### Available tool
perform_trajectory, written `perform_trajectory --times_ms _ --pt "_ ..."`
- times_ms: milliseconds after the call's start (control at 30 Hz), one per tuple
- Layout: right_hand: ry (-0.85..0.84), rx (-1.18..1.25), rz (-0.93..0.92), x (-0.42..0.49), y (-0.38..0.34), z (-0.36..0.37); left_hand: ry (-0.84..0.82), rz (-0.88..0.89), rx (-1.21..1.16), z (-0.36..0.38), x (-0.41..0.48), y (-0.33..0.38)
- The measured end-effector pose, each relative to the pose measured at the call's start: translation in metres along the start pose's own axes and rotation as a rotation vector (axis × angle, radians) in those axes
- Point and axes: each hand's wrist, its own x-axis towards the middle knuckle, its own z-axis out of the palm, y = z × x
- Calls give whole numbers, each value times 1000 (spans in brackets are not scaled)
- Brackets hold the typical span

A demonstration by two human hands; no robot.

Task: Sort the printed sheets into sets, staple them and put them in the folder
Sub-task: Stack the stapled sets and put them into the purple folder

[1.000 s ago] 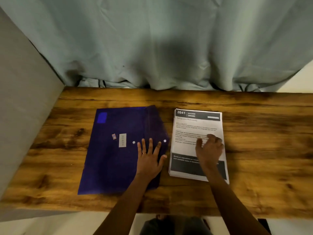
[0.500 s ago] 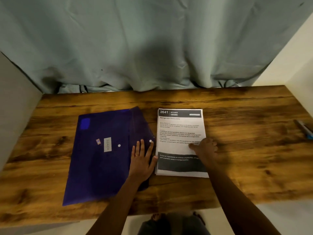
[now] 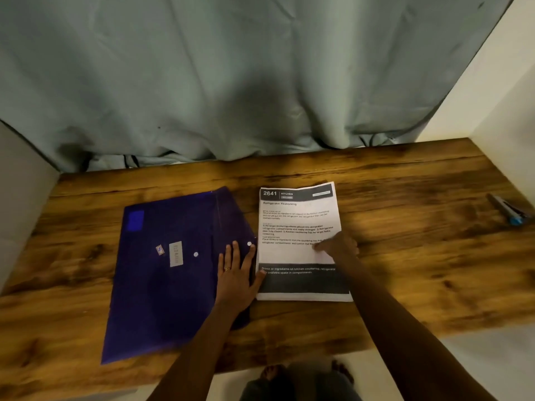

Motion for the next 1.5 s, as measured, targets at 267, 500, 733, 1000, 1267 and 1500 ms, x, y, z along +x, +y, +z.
perform_trajectory --times_ms 267,500,733,1000,1267,1500 --pt "-200 387 -128 -18 4 -29 16 -7 -52 -2 -1 1" --pt "-198 523 -263 -14 -4 -52 12 -57 -259 -26 6 -5" --pt "-175 789 -230 -5 -29 -45 -109 44 -215 -38 15 -31" --pt "7 734 -294 -27 -38 11 123 -195 -194 -34 -5 -30" --pt "117 536 -469 -28 -28 17 120 -306 -497 -42 -14 -43" --pt "87 527 -515 -32 -30 18 88 -398 -381 -52 -13 -39"
